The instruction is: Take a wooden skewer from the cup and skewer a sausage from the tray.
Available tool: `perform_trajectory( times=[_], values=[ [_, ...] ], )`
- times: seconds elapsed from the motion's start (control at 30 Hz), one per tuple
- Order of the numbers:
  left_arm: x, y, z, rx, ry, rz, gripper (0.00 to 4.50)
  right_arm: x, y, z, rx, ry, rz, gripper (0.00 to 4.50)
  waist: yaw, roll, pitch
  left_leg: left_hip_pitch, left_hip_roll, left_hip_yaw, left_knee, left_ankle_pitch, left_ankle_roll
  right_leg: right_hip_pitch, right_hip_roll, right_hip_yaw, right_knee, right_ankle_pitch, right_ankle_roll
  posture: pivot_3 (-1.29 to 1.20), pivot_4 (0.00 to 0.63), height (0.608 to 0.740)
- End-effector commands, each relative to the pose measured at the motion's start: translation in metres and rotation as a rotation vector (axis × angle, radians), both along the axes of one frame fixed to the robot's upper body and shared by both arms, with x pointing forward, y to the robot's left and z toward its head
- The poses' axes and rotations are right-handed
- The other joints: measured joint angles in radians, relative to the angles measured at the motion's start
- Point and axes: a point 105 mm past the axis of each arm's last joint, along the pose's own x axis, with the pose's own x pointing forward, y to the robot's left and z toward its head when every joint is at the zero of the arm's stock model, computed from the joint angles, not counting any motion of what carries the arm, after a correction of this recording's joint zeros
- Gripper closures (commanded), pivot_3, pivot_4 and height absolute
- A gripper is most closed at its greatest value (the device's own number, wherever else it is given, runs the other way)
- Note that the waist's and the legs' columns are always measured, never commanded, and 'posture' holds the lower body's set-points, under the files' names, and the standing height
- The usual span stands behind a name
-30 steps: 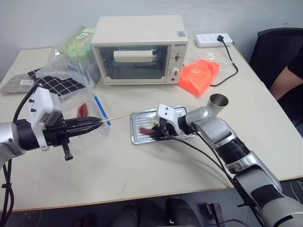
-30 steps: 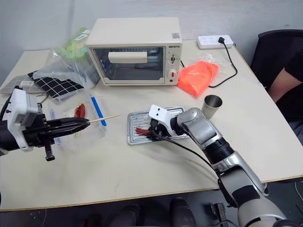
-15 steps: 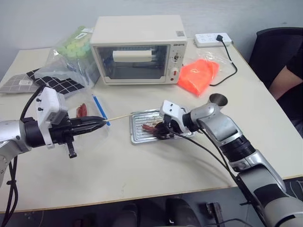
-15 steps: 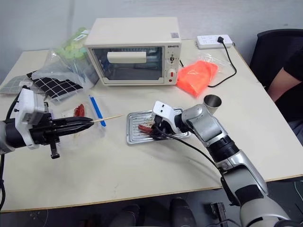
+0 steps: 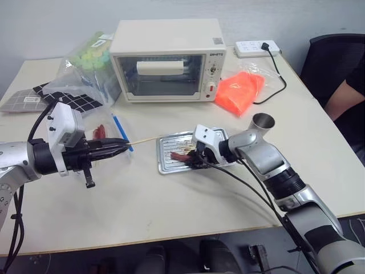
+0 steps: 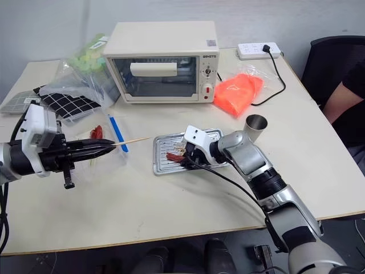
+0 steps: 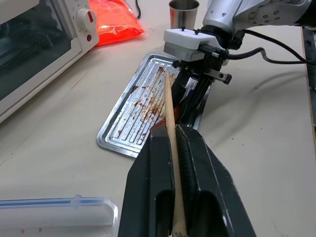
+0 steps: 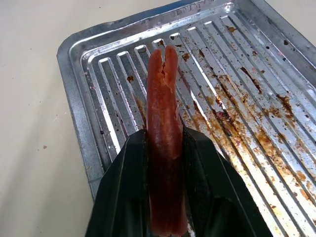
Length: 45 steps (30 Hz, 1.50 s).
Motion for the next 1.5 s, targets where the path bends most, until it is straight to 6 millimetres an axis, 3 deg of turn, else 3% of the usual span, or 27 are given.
perform_trajectory(
  times=[0.03,0.4,0.53,0.73,0.9,1.1,1.33,1.5],
  values=[
    [0.0,0.002,0.008,0.002,-0.042,0.006,4.5,-0.002,0.002,0.002,0.016,-0.003,-0.003,3.46,0.0,0.0,0.0,0.0,0.0,0.0,0.0,0.0,0.0,0.0,0.0,0.0,0.0,0.0,0.0,0.0,0.15,0.74],
    [0.001,0.001,0.008,0.002,-0.046,0.009,4.5,-0.002,0.003,0.003,0.009,-0.015,0.002,3.46,-0.001,0.0,0.0,0.0,0.0,0.0,0.0,0.0,0.0,0.0,0.0,0.0,0.0,0.0,0.0,0.0,0.15,0.74],
    [0.002,0.001,0.008,0.002,-0.047,0.008,4.5,-0.001,0.004,0.003,0.011,-0.016,0.001,4.14,-0.001,0.0,0.0,0.0,0.0,0.0,0.0,0.0,0.0,0.0,0.0,0.0,0.0,0.0,0.0,0.0,0.15,0.74],
    [0.003,0.0,0.007,0.002,-0.045,0.001,4.5,-0.001,0.002,0.007,0.004,-0.032,0.004,4.14,-0.001,0.0,0.0,0.0,0.0,0.0,0.0,0.0,0.0,0.0,0.0,0.0,0.0,0.0,0.0,0.0,0.15,0.74],
    [0.003,-0.002,0.004,0.01,-0.029,-0.027,4.5,-0.009,-0.007,0.031,-0.038,-0.079,0.089,4.14,0.0,0.0,0.0,0.0,0.0,0.0,0.0,0.0,0.0,0.0,0.0,0.0,0.0,0.0,0.0,0.0,0.15,0.74],
    [0.003,-0.012,-0.001,0.037,0.0,-0.118,4.5,-0.038,-0.046,0.08,-0.181,-0.136,0.296,4.14,0.008,0.0,0.0,0.0,-0.001,0.0,0.001,0.0,0.0,0.0,-0.001,0.0,-0.001,0.0,0.0,0.0,0.15,0.74],
    [0.001,-0.031,-0.007,0.044,0.019,-0.239,4.5,-0.063,-0.068,0.11,-0.229,-0.141,0.346,4.14,0.007,0.0,0.0,0.0,0.0,0.0,-0.001,0.0,0.0,0.0,0.0,0.001,-0.001,0.0,0.0,0.0,0.15,0.74],
    [0.004,-0.042,-0.008,0.029,0.011,-0.286,4.5,-0.064,-0.067,0.118,-0.204,-0.154,0.304,4.14,0.008,0.0,0.0,0.0,0.0,0.0,0.0,0.0,0.0,0.0,0.0,0.001,-0.001,0.0,0.0,0.0,0.15,0.74]
  ],
)
